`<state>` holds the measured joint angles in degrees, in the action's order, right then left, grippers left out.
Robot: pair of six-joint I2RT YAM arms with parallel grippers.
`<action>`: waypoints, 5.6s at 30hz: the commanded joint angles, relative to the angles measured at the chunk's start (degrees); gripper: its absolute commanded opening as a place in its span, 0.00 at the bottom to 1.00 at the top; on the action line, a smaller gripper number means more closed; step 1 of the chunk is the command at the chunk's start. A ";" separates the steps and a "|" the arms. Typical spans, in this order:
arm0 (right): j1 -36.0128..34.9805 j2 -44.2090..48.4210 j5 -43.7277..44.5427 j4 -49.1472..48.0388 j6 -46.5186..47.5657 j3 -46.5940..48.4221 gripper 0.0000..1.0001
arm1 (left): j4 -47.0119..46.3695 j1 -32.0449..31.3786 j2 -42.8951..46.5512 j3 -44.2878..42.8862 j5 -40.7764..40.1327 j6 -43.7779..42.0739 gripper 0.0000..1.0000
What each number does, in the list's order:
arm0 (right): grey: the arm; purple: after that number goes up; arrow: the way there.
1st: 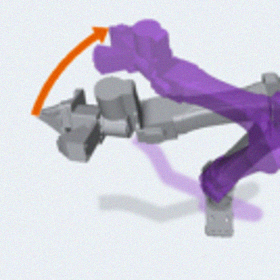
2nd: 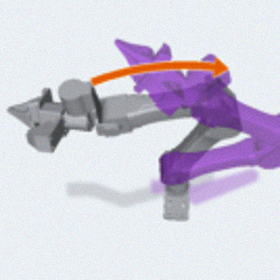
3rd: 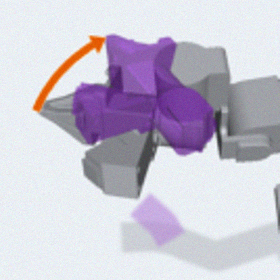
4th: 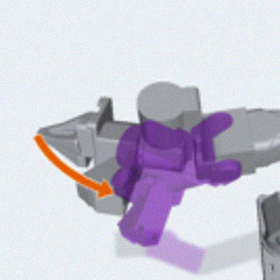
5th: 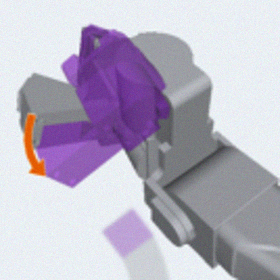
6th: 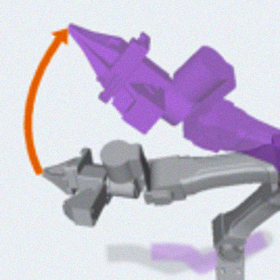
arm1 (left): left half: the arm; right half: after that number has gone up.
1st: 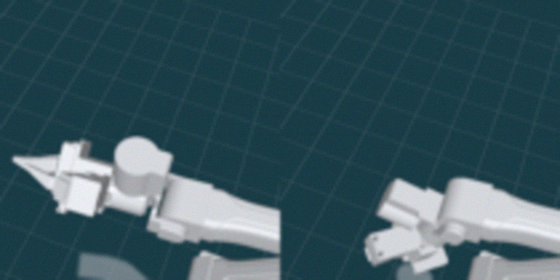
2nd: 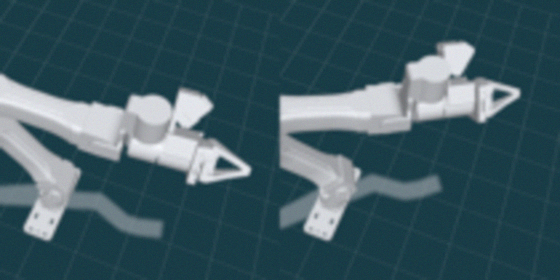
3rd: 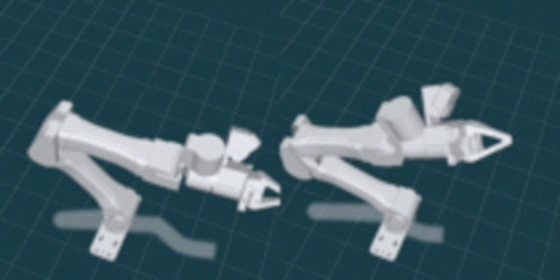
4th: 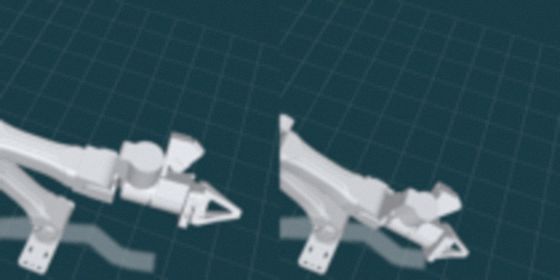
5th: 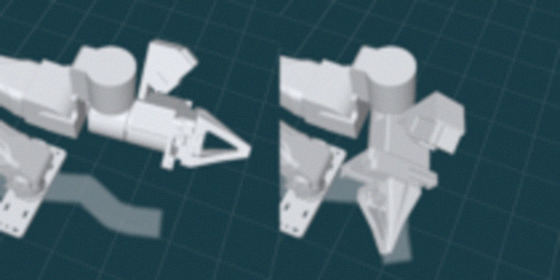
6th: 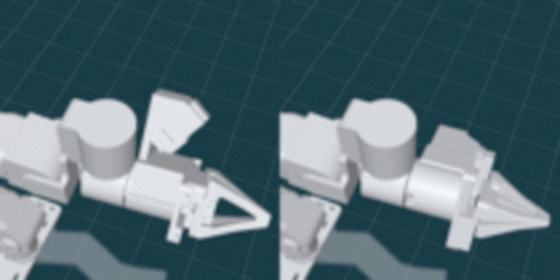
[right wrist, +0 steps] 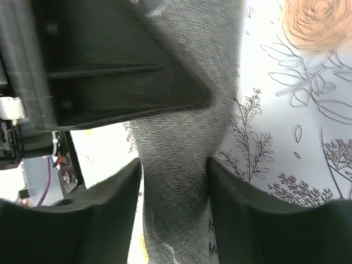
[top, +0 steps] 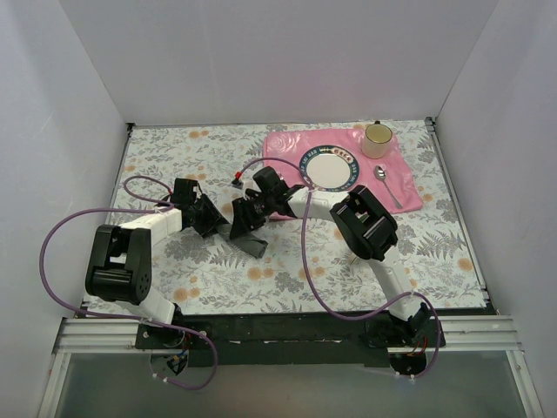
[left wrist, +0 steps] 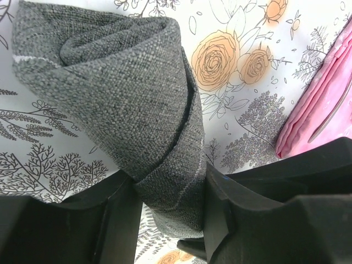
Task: Fold the napkin, place the utensils inside, and roll it up
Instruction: Roll the napkin with the utensil
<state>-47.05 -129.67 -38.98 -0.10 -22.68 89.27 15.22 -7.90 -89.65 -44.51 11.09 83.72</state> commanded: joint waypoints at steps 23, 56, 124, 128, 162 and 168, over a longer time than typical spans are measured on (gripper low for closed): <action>-13.51 1.00 41.09 22.43 22.50 16.02 0.84 | 2.53 -0.27 -1.94 2.15 -2.74 -2.42 0.39; -3.93 -1.03 18.33 11.17 11.51 5.82 0.24 | 13.86 2.89 11.50 -3.92 -3.97 -7.08 0.69; -5.07 -1.82 20.88 16.45 12.13 9.95 0.33 | -39.84 12.91 2.46 14.80 26.09 15.95 0.07; -5.16 -1.91 20.87 16.53 12.22 9.87 0.33 | -42.02 13.26 0.44 18.48 24.33 15.07 0.07; -4.63 -1.03 11.65 16.36 11.34 15.51 0.40 | -37.11 14.67 -5.01 19.02 20.02 9.27 0.05; -4.02 2.03 11.12 11.37 11.16 5.67 0.30 | -36.41 14.58 -5.01 18.85 20.02 8.74 0.05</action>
<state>-51.83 -130.52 -26.76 15.25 -11.31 101.36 -26.92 6.02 -93.41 -25.98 35.40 95.61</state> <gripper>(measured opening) 0.311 0.054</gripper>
